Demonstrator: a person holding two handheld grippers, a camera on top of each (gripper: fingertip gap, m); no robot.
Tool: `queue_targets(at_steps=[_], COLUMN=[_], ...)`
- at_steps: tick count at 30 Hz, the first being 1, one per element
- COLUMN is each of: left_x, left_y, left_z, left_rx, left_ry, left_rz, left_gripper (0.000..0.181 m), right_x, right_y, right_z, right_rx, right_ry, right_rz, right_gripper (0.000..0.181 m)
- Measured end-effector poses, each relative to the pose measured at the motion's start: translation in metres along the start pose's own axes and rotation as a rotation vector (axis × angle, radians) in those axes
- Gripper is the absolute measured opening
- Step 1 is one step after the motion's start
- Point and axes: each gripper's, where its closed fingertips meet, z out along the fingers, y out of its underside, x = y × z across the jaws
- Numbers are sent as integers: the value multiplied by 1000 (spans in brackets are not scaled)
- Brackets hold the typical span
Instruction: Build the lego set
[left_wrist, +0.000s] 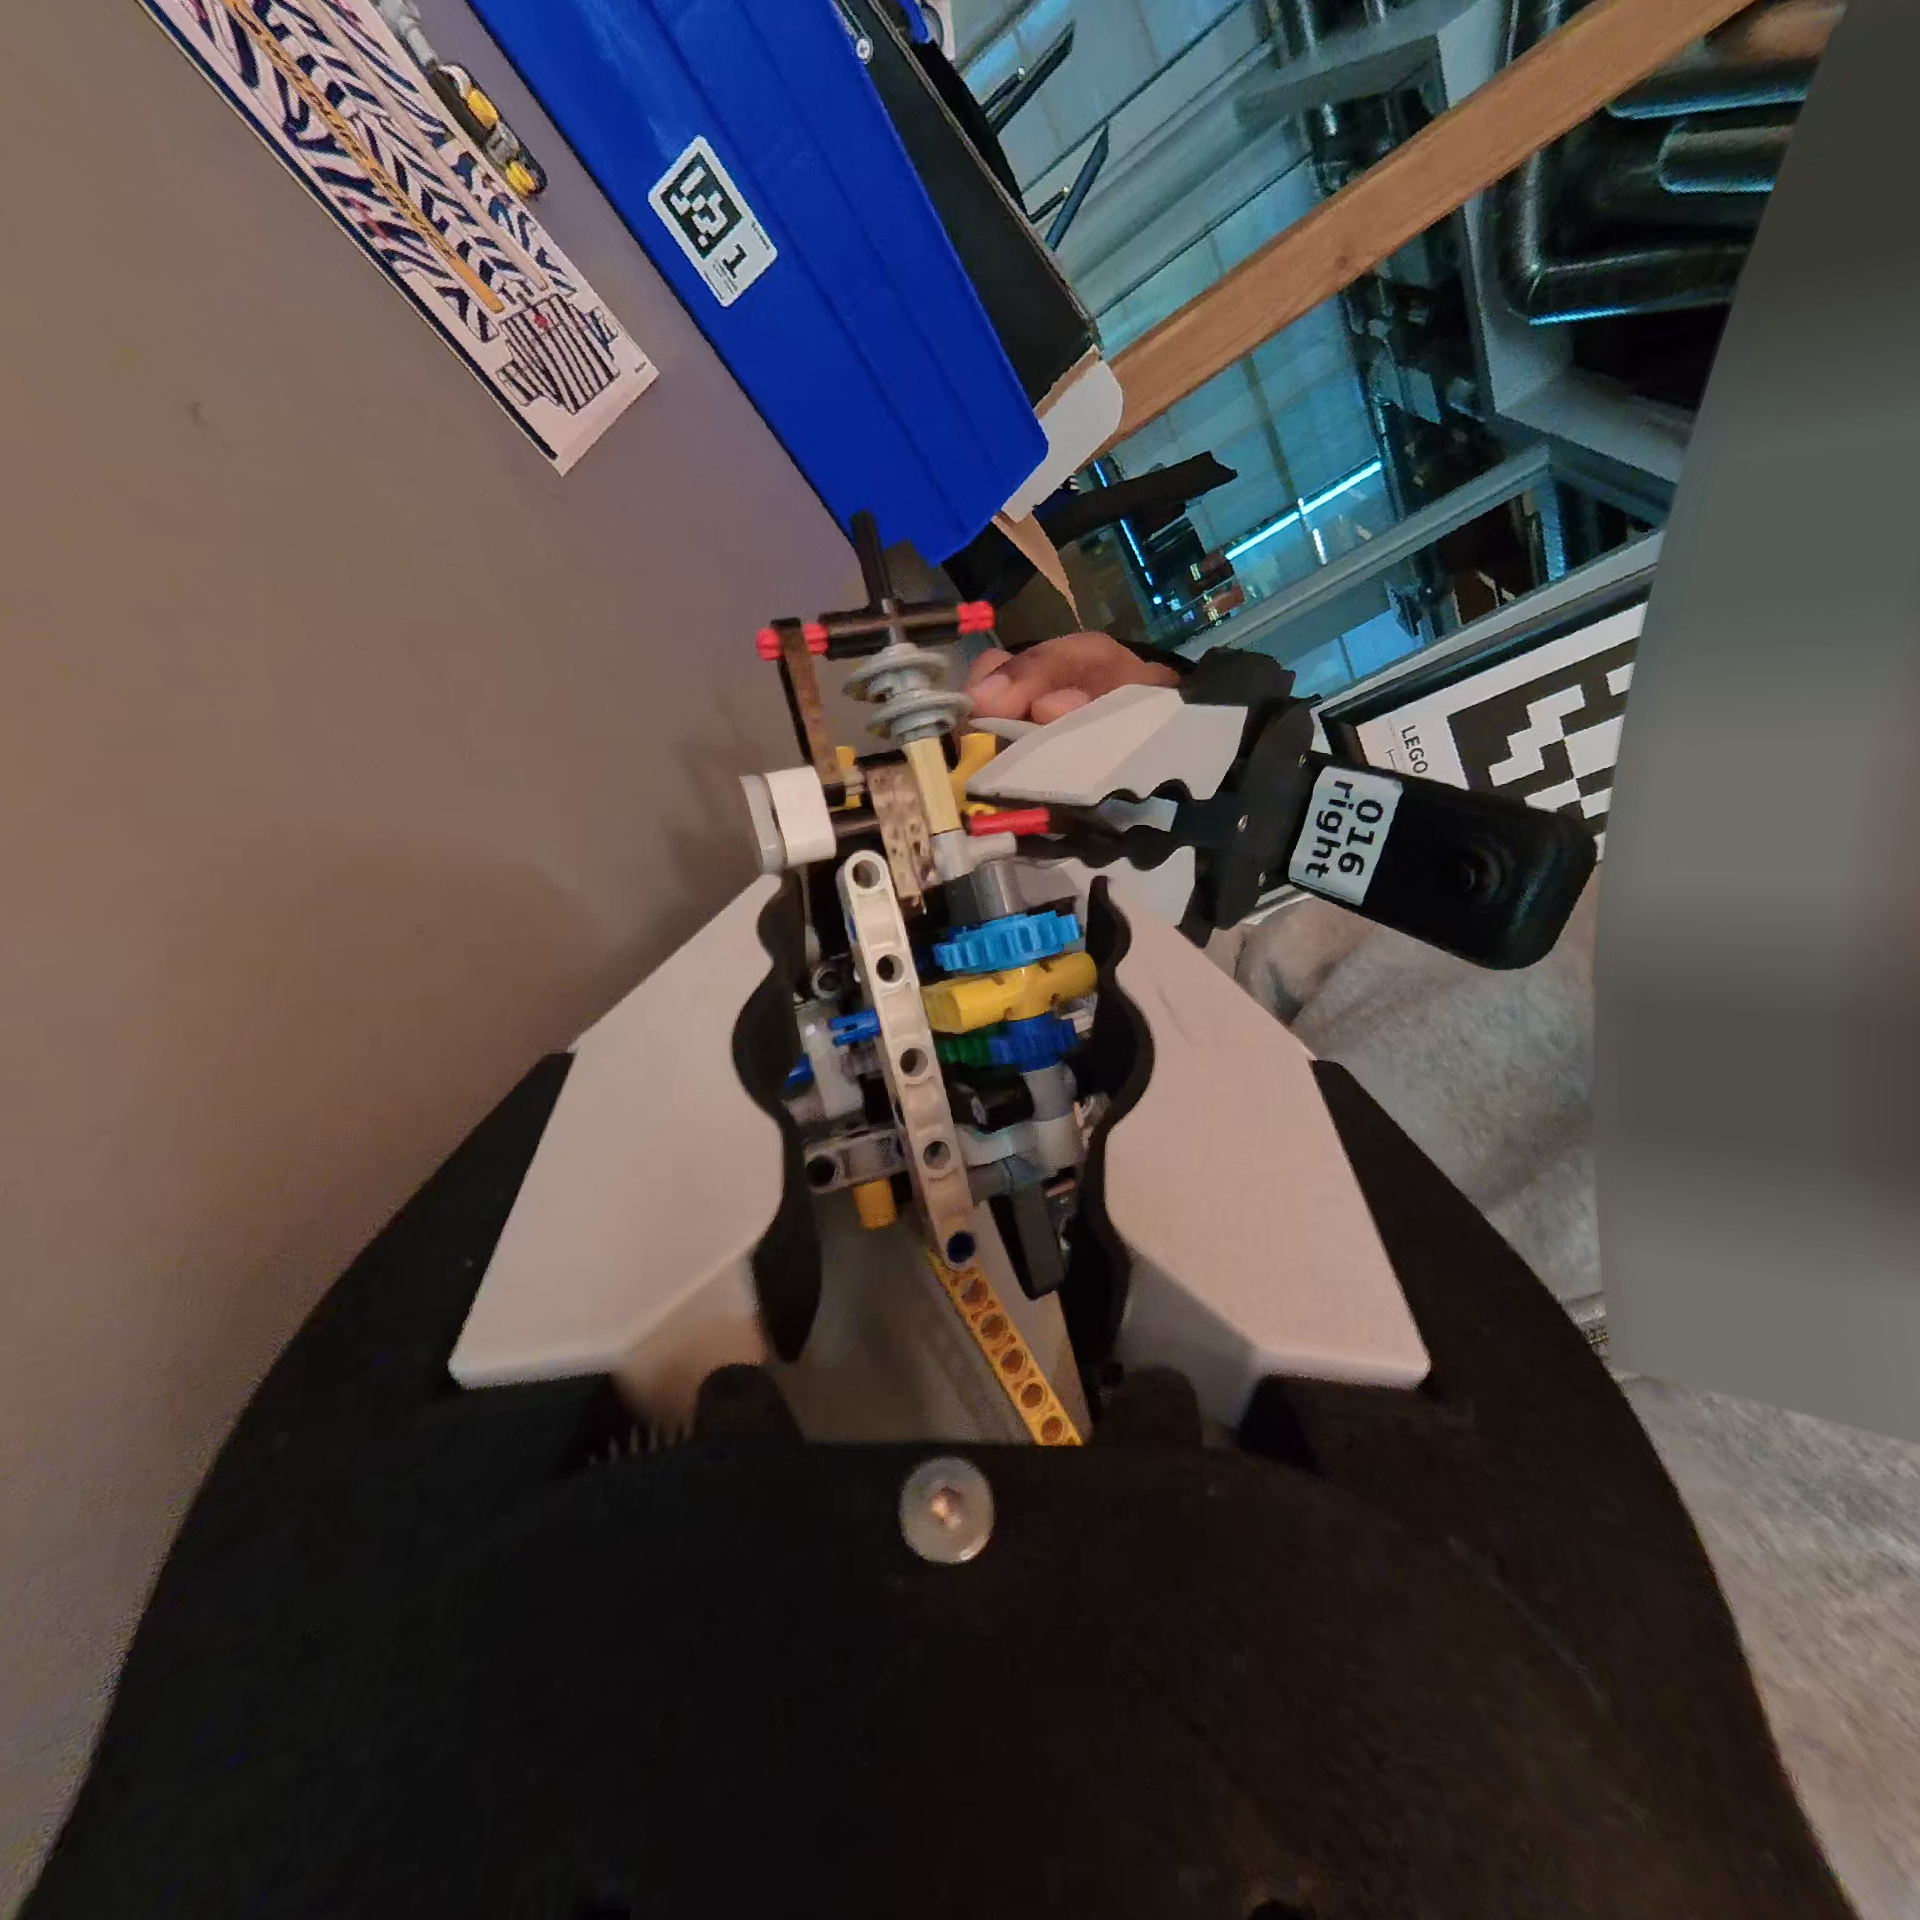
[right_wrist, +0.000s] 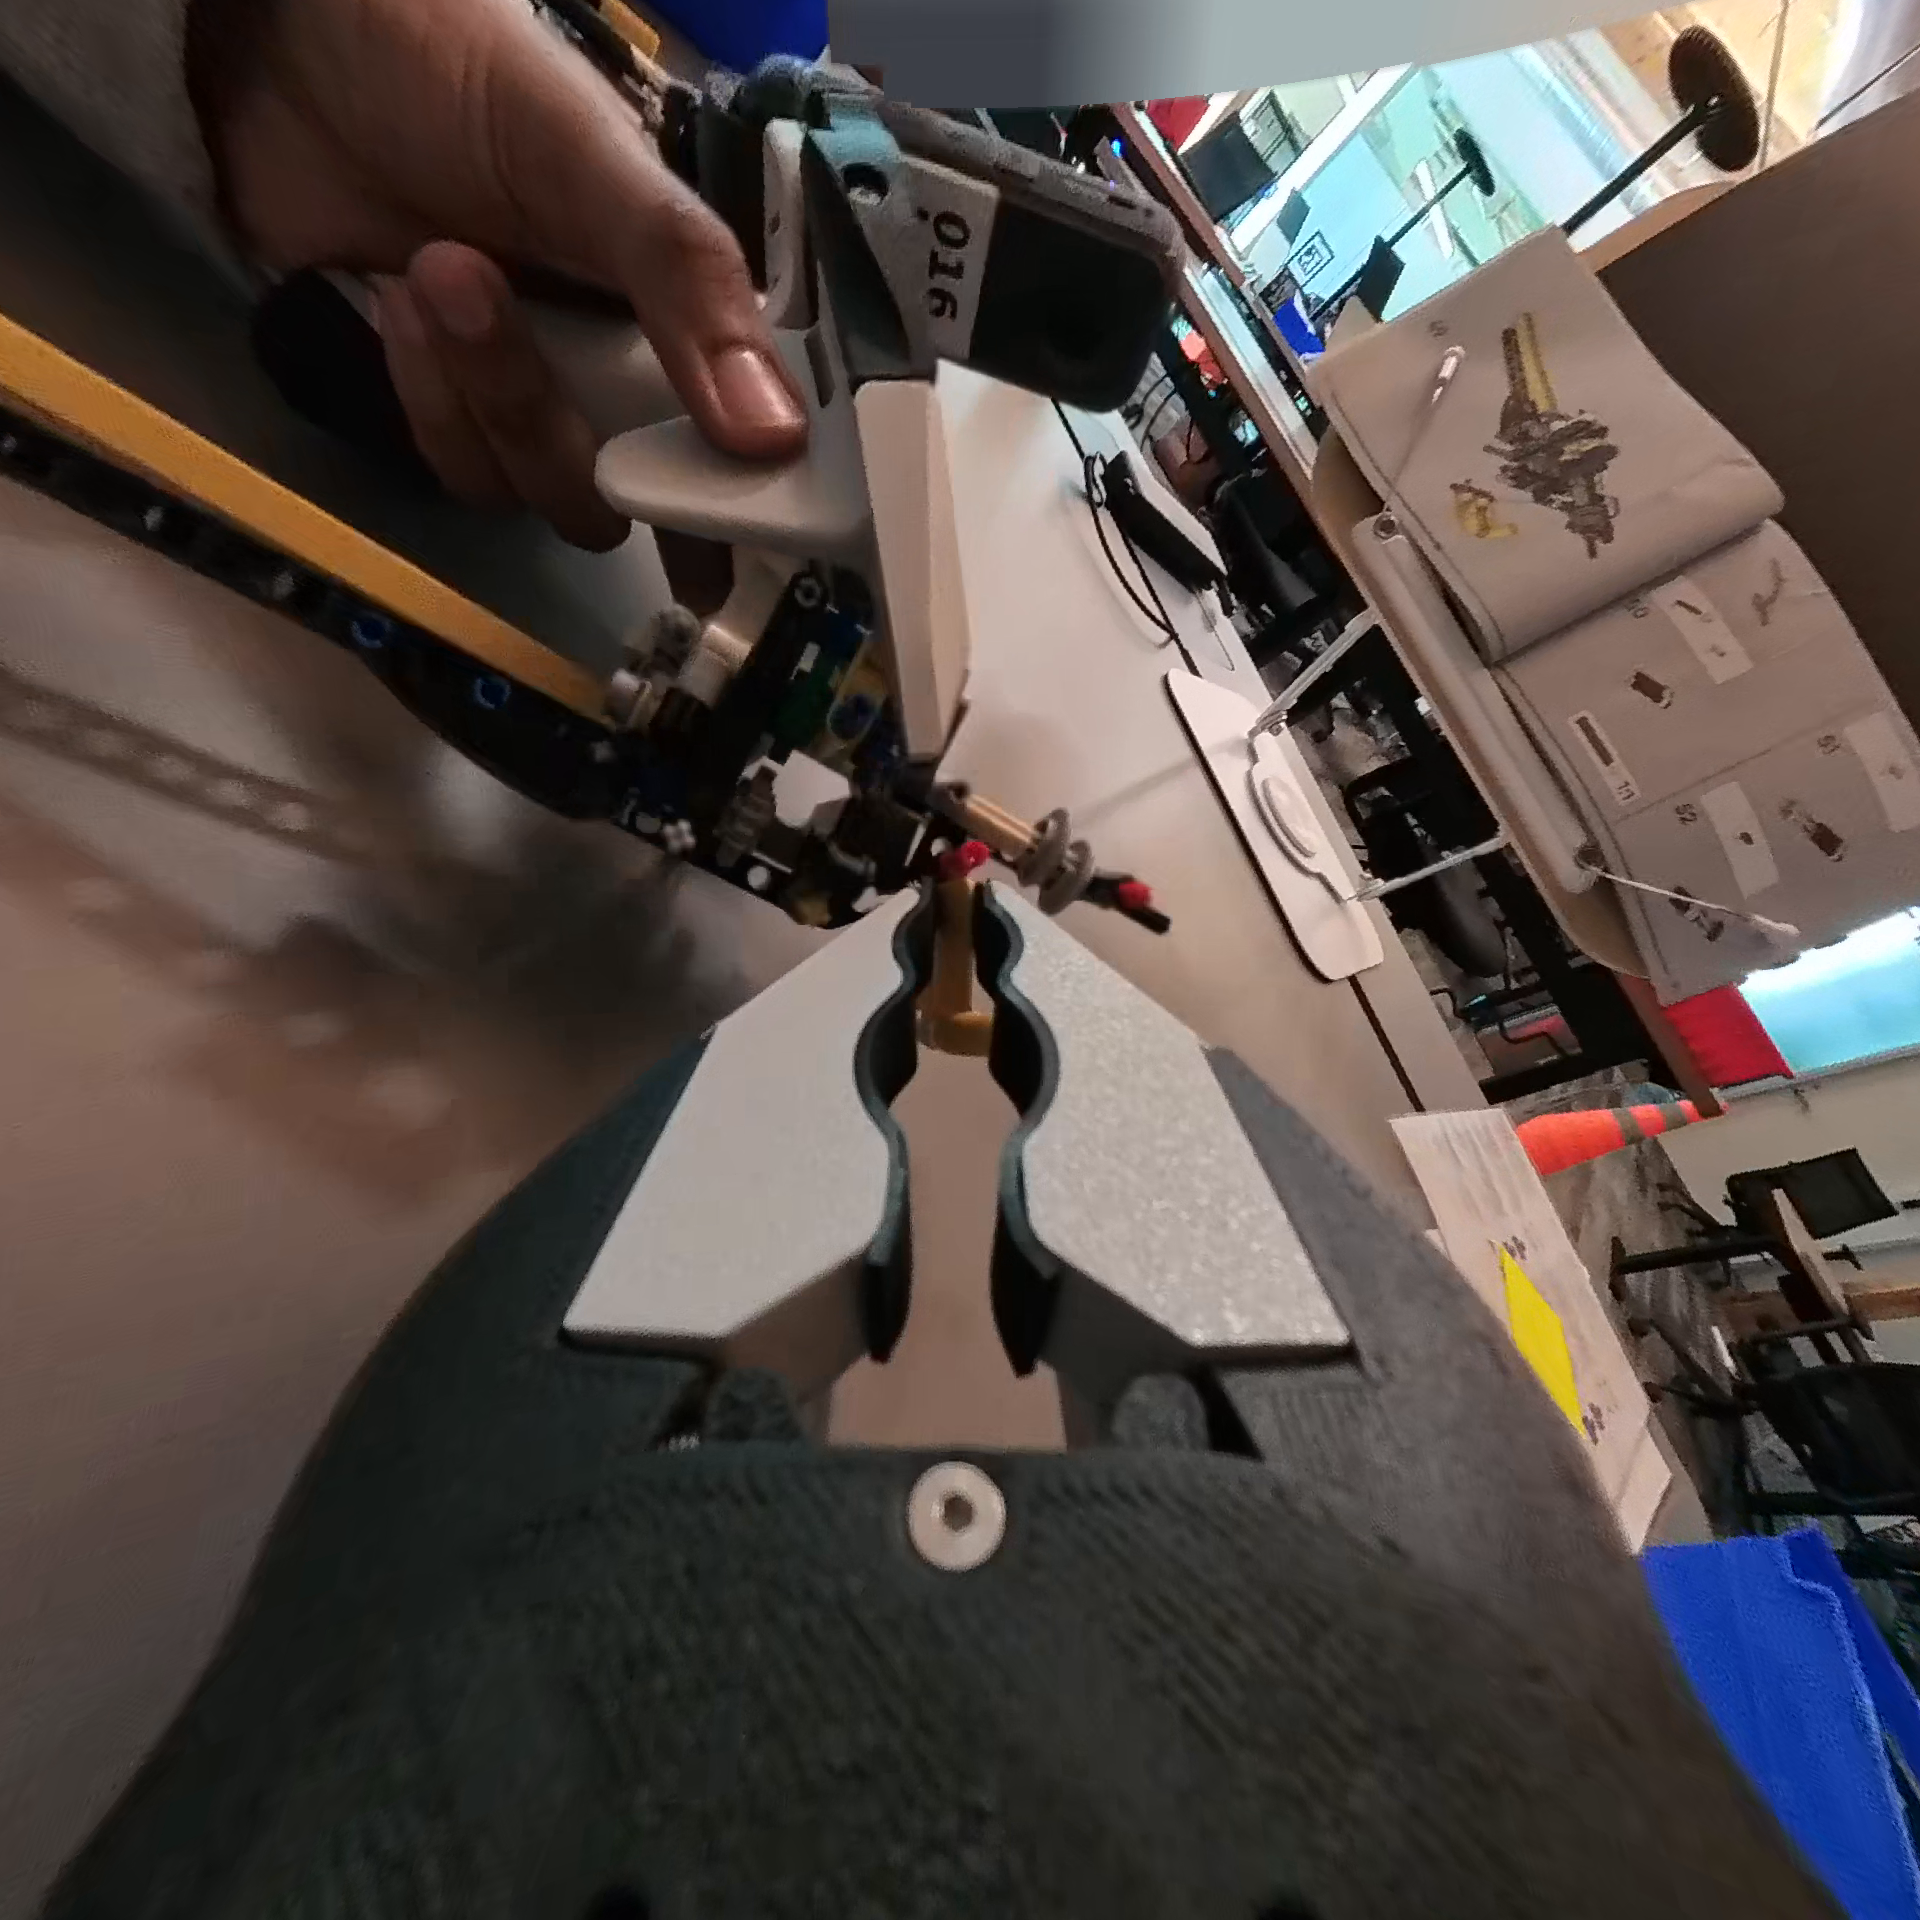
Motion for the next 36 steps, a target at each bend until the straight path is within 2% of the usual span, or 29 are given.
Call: queue_targets(at_steps=[5,11,15,21,24,29,31,34,36], left_x=[-4,-6,-7,-11,-14,-2,1,-7,-3], left_y=[0,2,1,9,11,1,-2,13,22], left_z=[0,-1,-2,-1,1,-6,-11,-12,-2], left_rx=[1,-8,-14,-107,-157,-114,-81,-148,-181], left_ry=[-30,-22,-16,-23,-46,-142,-236,-462,-507], left_rz=[-2,-28,-47,-48,-57,22,79,206,247], left_gripper=[53,52,51,41,41,55,63,74,79], right_x=[-6,-13,-17,-30,-38,-41,-40,-41,-41], right_y=[3,6,7,21,22,28,28,29,30], right_z=[3,2,-3,-11,-11,-12,-13,-14,-14], right_rx=[-27,43,82,79,76,46,47,50,45], right_ry=[-11,-32,-30,-95,-130,-125,-126,-126,-121], right_rz=[-43,-48,-132,-217,-223,-242,-226,-204,-203], right_gripper=[6,6,6,6,6,6,6,6,6])
